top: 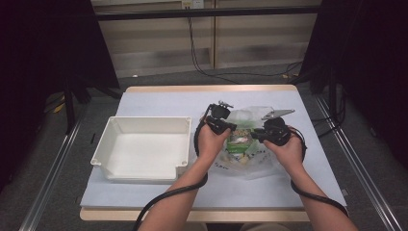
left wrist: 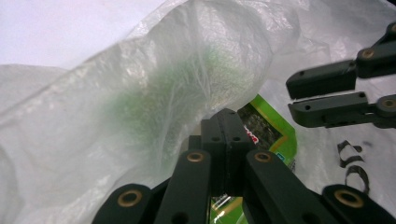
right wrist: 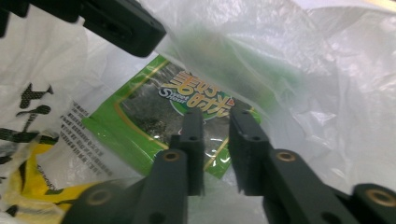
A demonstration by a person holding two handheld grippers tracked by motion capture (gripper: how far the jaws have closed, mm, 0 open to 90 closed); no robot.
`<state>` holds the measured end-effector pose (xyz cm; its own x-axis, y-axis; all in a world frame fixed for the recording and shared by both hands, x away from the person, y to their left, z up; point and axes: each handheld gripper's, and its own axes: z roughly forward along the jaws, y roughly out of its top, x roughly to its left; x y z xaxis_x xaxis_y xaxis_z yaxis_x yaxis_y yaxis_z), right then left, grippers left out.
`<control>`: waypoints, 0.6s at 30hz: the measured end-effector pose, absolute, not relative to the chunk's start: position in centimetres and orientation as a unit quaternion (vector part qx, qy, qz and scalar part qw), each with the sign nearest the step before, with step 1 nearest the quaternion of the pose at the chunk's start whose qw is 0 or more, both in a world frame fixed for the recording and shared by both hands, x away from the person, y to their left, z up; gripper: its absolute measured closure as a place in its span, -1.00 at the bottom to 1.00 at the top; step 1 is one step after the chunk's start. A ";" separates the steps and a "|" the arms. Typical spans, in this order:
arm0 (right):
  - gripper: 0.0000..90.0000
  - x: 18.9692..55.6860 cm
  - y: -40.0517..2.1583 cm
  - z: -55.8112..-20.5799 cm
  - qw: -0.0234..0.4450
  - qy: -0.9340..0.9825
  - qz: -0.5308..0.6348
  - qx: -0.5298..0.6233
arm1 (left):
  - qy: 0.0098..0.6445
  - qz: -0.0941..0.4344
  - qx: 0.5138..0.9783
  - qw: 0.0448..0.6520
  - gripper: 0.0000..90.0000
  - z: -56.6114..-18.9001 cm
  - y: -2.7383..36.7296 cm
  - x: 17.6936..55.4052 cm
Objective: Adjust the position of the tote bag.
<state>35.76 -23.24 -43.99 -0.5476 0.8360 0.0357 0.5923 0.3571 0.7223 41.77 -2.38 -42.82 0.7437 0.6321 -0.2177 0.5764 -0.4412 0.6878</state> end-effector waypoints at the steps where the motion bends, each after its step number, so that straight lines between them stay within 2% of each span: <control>1: 0.74 35.8 -23.2 -44.0 0.172 0.805 0.353 0.443 | 0.356 0.036 0.848 0.391 1.00 -42.8 -2.4 41.8; 18: 0.91 38.5 -24.9 -46.4 0.191 0.798 0.312 0.480 | 0.392 0.053 0.832 0.390 1.00 -44.9 -1.9 43.6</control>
<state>38.53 -24.85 -46.36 -0.4669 0.8843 -0.0060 0.6459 0.3456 0.6807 43.61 -1.88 -44.90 0.6865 0.6938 -0.2176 0.6113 -0.3886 0.6894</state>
